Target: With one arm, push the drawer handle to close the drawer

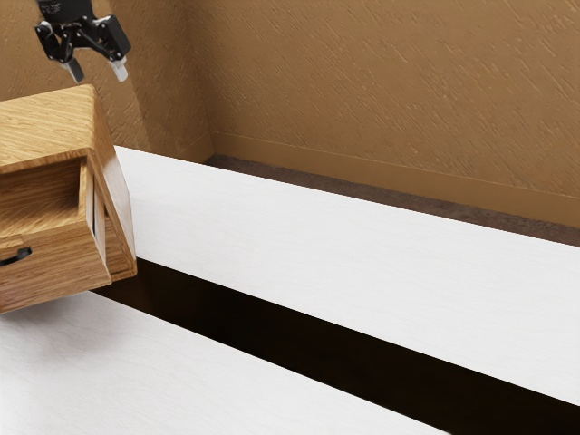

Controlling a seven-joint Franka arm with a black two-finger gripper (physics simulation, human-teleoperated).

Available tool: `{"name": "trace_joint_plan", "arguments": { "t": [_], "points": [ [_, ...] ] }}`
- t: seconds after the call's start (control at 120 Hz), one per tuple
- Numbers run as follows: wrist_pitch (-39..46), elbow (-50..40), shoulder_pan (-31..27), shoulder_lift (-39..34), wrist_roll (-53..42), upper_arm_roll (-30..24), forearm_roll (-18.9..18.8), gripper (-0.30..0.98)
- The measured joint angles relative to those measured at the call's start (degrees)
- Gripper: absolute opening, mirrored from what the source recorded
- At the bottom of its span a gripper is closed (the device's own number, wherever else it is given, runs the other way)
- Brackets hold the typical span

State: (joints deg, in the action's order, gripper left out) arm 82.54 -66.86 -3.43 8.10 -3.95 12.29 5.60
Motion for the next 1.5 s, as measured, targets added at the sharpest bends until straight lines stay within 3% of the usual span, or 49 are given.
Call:
{"name": "trace_joint_plan", "arguments": {
  "t": [0.308,0.392,0.475,0.55,0.617,0.75,0.858,0.975,1.075,1.2,1.283,1.367,1.5],
  "points": [
    [-1.3,-0.3,-0.1,-3.1,-0.9,0.0,0.5,0.67],
    [-1.6,-2.3,0.9,-14.3,0.1,-0.2,-0.3,0.67],
    [-2.0,-16.0,-1.6,-30.5,1.7,-0.8,-2.3,0.67],
    [-4.6,-26.9,-9.7,-43.1,6.2,-8.8,-5.6,0.67],
    [-6.6,-37.5,-15.4,-52.7,10.3,-11.6,-7.3,0.67],
    [-7.4,-53.7,-25.3,-62.1,17.6,-14.9,-7.4,0.67],
    [-6.6,-61.3,-29.8,-64.1,22.7,-18.2,-6.9,0.67],
    [-5.7,-66.5,-35.3,-65.7,26.1,-19.8,-3.6,0.62],
    [-3.1,-71.4,-36.6,-66.3,27.3,-19.9,-2.0,0.49],
    [-0.1,-74.9,-36.6,-66.3,28.0,-20.2,-0.7,0.24],
    [2.1,-75.7,-37.8,-65.7,28.5,-26.0,1.5,0.11],
    [4.5,-75.9,-39.4,-63.5,28.9,-30.8,3.9,0.03],
    [7.5,-76.0,-39.6,-60.9,29.3,-32.3,5.6,-0.04]
  ]
}}
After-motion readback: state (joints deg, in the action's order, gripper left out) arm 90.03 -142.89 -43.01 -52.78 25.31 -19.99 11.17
